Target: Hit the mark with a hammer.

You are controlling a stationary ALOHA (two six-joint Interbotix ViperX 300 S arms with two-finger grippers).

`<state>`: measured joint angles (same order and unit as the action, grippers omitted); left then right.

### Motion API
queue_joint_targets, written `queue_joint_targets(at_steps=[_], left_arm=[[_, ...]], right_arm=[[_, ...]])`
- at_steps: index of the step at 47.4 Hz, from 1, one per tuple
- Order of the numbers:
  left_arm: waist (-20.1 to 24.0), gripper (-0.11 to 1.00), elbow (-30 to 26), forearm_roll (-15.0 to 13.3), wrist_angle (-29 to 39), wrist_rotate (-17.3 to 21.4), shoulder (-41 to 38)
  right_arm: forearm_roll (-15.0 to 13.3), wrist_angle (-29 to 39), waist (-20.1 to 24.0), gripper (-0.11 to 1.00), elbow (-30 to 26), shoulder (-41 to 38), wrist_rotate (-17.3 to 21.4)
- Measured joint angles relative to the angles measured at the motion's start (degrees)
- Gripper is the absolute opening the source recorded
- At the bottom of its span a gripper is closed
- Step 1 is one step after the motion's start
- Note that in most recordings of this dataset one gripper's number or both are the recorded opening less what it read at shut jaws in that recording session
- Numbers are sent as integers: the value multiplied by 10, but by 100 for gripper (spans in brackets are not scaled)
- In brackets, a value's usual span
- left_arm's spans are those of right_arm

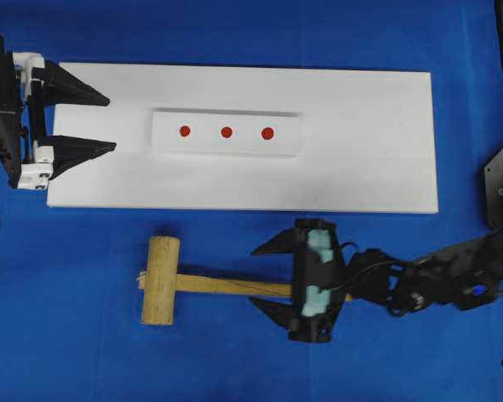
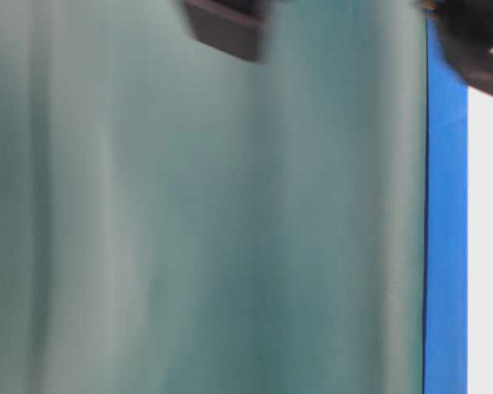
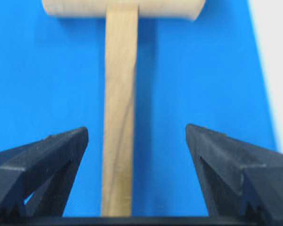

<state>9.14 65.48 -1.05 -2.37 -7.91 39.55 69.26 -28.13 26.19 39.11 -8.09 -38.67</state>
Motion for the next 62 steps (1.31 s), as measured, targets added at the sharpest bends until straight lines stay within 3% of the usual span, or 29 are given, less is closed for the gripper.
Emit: queue_joint_targets(at_steps=[13,29,38,54,62], left_arm=[[-1,81,1,0,0,0,1],[0,81,8,0,0,4,26],[0,81,15,1,0,46,60],[0,81,27,1,2,88,110],[0,81,42,1,12,90,133]], right_arm=[[0,25,-20,82,74,176,-92],[0,92,-137,82,193,420,-182],[0,173,-210,82,238,539,-236],[-5,270,-366,81,317,606,-256],[-15,308,-398,77,337,607,-256]])
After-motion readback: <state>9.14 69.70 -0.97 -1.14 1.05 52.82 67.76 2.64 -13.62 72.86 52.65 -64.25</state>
